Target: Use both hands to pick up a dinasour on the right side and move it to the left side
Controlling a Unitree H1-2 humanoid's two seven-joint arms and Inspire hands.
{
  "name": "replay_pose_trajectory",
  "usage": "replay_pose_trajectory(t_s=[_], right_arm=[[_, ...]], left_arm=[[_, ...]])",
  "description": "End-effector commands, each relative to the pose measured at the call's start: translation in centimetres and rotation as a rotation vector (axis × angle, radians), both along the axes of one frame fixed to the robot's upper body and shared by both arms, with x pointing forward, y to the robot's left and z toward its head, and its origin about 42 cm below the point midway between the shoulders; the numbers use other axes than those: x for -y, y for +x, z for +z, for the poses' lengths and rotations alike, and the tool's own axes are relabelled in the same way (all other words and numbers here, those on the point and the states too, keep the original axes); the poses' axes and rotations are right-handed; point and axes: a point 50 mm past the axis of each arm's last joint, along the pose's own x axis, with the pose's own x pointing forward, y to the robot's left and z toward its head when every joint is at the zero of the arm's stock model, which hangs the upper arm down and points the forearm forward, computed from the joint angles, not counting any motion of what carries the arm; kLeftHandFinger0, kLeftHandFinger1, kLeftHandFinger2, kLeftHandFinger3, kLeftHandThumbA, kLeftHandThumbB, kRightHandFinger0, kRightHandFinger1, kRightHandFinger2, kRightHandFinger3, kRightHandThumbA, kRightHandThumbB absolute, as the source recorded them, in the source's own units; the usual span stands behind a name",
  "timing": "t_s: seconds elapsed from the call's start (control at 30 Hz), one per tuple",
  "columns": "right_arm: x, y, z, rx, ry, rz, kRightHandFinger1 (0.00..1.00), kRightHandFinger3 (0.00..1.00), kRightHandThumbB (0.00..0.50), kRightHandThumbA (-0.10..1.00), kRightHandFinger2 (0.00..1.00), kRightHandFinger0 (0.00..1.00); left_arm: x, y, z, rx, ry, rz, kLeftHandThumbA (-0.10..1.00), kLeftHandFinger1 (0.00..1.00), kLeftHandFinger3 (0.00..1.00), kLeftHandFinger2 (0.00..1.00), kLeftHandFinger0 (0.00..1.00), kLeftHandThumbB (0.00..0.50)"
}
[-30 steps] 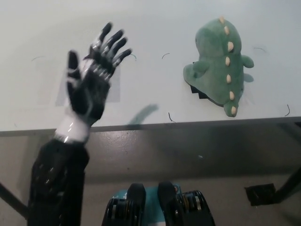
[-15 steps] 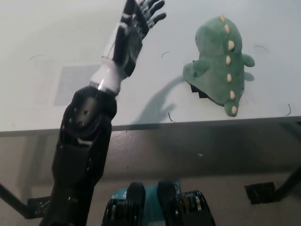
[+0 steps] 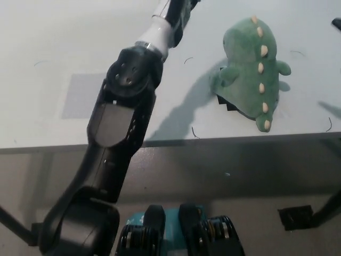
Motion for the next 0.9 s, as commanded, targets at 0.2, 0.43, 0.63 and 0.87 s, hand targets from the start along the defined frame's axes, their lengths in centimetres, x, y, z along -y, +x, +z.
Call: replay_pose_trajectory(t_s=[0.2,0.43,0.63,0.87], right_arm=[[0.8,2.4,2.0,0.015,-0.19,-0.041,1.0,1.0,0.197,1.0,1.0,1.0],[0.8,2.5,-0.3,-0.028,-0.221,-0.049,1.0,1.0,0.15,1.0,1.0,1.0],[1.5,3.2,-2.2,-0.078,-0.263,-0.093,1.0,1.0,0.107,1.0,1.0,1.0],[1.3,4.4,-3.9,-0.127,-0.235,-0.077,1.0,1.0,0.2,1.0,1.0,1.0]], left_arm=[[2.3,2.2,2.3,0.01,0.043,0.062,1.0,1.0,1.0,1.0,1.0,0.315],[2.9,2.9,0.6,-0.046,0.046,0.084,1.0,1.0,1.0,1.0,1.0,0.325],[3.1,3.3,-1.6,-0.134,0.046,0.112,1.0,1.0,1.0,1.0,1.0,0.361],[3.1,3.5,-4.3,-0.207,0.066,0.116,1.0,1.0,1.0,1.0,1.0,0.358]])
